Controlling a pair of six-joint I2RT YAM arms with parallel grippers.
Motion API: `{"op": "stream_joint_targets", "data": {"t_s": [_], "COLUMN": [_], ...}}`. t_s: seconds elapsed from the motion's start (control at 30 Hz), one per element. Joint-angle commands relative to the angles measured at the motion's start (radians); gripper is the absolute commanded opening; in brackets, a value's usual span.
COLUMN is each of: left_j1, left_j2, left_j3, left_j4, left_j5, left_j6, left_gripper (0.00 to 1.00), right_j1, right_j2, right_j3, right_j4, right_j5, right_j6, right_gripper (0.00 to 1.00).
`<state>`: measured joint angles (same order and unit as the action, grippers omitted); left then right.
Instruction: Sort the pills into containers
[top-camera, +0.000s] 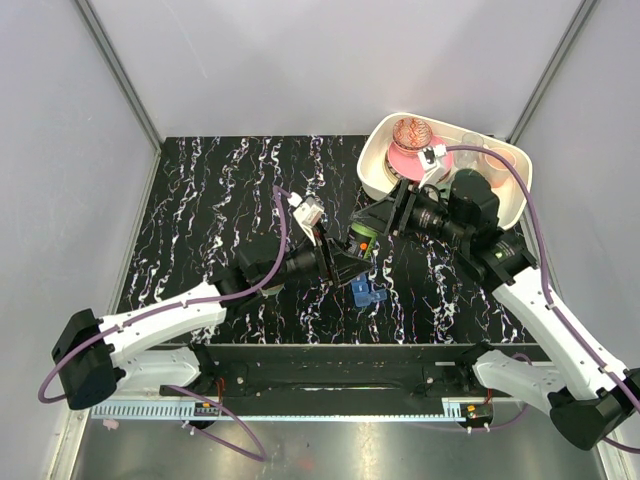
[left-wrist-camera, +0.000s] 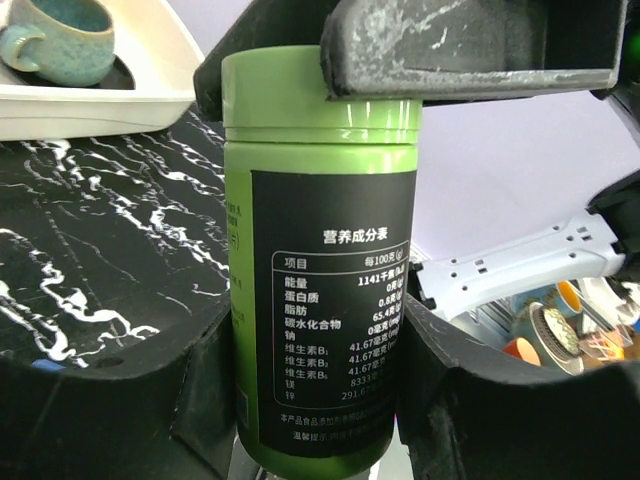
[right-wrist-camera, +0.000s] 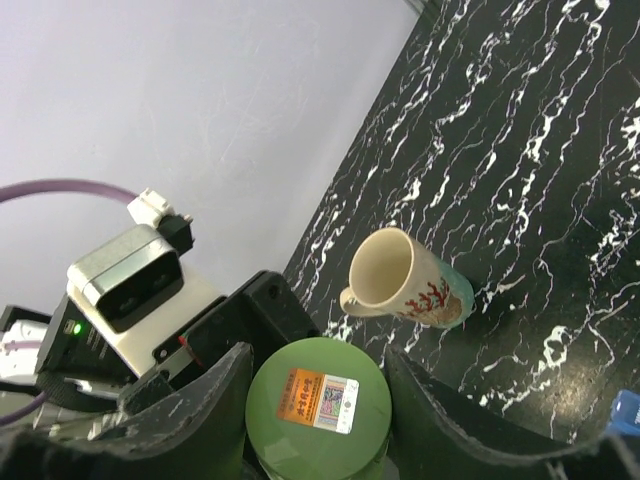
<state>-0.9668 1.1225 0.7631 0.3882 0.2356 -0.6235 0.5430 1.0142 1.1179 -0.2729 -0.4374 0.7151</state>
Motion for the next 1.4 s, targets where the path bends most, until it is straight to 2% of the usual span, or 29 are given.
{"op": "stream_joint_targets", "data": {"t_s": [0.0,0.13,0.2,0.43,0.5,0.53,0.6,0.63,0.67,0.77,1.0,1.07,1.13,1.23,1.27,1.3,1.33,1.37], "left_j1": [0.002,0.002,0.002,-0.007,-0.013,-0.016,-0.023,-0.026,-0.029,-0.038,-0.055,-0.058,-0.061,-0.067,-0.069,-0.073,-0.073,-0.075], "left_j2": [0.022,0.062,0.085,0.076,0.063,0.047,0.031,0.013,0.004,-0.023,-0.033,-0.035,-0.039,-0.052,-0.055,-0.058,-0.07,-0.076], "left_j3": [-0.016,-0.048,-0.059,-0.068,-0.07,-0.07,-0.065,-0.061,-0.059,-0.048,-0.042,-0.041,-0.039,-0.025,-0.019,-0.016,-0.007,-0.005], "left_j4": [0.225,0.443,0.55,0.683,0.678,0.67,0.629,0.609,0.591,0.535,0.534,0.535,0.517,0.421,0.394,0.34,0.312,0.287], "left_j5": [0.138,0.354,0.41,0.531,0.538,0.538,0.536,0.528,0.524,0.513,0.502,0.487,0.472,0.432,0.423,0.41,0.377,0.36], "left_j6": [-0.048,-0.126,-0.186,-0.252,-0.249,-0.248,-0.228,-0.217,-0.194,-0.164,-0.156,-0.148,-0.139,-0.091,-0.062,-0.047,-0.033,-0.01], "left_gripper": [0.0,0.0,0.0,0.0,0.0,0.0,0.0,0.0,0.0,0.0,0.0,0.0,0.0,0.0,0.0,0.0,0.0,0.0], "right_j1": [0.012,0.011,0.012,0.011,0.012,0.012,0.012,0.012,0.012,0.011,0.012,0.012,0.012,0.012,0.012,0.012,0.012,0.012], "right_j2": [-0.038,-0.074,-0.086,-0.153,-0.166,-0.178,-0.189,-0.192,-0.195,-0.195,-0.193,-0.198,-0.204,-0.201,-0.2,-0.2,-0.195,-0.195], "right_j3": [0.02,0.034,0.049,0.057,0.053,0.049,0.048,0.048,0.048,0.045,0.04,0.034,0.031,0.03,0.033,0.036,0.04,0.052], "right_j4": [0.029,0.044,0.051,0.051,0.051,0.051,0.047,0.044,0.043,0.043,0.047,0.054,0.064,0.069,0.07,0.07,0.069,0.069], "right_j5": [-0.13,-0.224,-0.282,-0.379,-0.392,-0.393,-0.396,-0.393,-0.389,-0.371,-0.354,-0.35,-0.34,-0.328,-0.316,-0.31,-0.302,-0.279], "right_j6": [-0.055,-0.098,-0.121,-0.184,-0.204,-0.209,-0.216,-0.22,-0.22,-0.215,-0.198,-0.192,-0.177,-0.16,-0.158,-0.155,-0.154,-0.152], "right_gripper": [0.0,0.0,0.0,0.0,0.02,0.1,0.18,0.25,0.39,0.56,0.66,0.66,0.63,0.5,0.5,0.52,0.64,0.68]}}
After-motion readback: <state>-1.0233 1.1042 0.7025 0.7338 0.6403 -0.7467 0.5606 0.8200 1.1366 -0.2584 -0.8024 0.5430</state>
